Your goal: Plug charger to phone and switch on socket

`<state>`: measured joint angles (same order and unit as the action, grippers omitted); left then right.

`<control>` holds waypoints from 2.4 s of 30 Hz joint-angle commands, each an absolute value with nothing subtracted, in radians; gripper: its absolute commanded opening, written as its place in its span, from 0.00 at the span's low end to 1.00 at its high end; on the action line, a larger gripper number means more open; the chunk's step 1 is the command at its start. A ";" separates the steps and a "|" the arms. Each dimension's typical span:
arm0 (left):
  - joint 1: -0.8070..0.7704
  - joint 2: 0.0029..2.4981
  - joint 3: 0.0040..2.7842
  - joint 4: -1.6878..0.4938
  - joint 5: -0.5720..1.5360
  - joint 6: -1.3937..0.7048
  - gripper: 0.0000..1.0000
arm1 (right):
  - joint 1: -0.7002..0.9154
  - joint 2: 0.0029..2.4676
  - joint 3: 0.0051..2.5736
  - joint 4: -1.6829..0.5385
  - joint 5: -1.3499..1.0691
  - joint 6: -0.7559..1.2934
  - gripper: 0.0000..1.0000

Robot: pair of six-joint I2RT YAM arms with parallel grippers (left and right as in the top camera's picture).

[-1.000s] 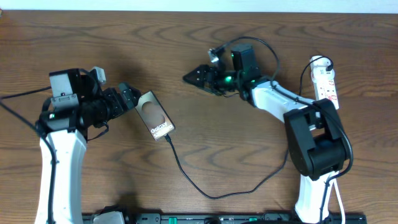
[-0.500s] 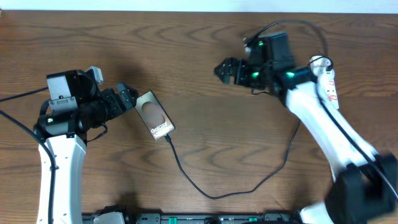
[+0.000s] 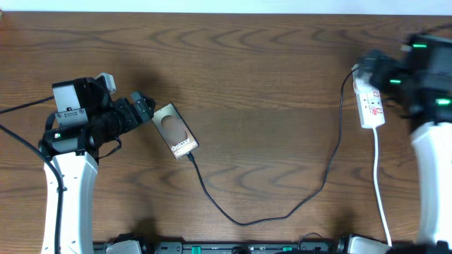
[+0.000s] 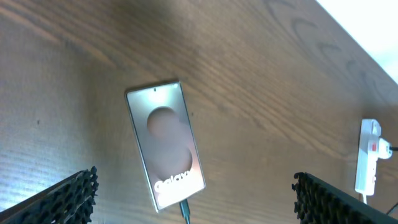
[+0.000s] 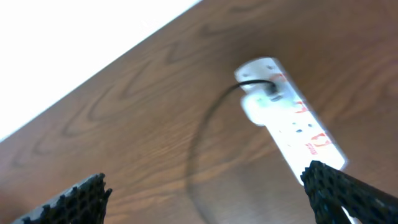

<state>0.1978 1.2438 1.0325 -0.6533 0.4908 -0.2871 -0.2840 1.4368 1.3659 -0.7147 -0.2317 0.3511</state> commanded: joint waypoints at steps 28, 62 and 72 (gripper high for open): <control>0.196 1.248 1.032 -0.624 0.482 -0.274 0.99 | -0.503 2.352 2.057 -1.178 -0.529 -0.312 0.99; 0.196 1.248 1.032 -0.628 0.482 -0.274 0.99 | -0.430 2.391 2.057 -1.169 -0.463 -0.262 0.99; 0.196 1.248 1.032 -0.643 0.481 -0.274 0.99 | -0.430 2.390 2.077 -1.176 -0.421 -0.247 0.99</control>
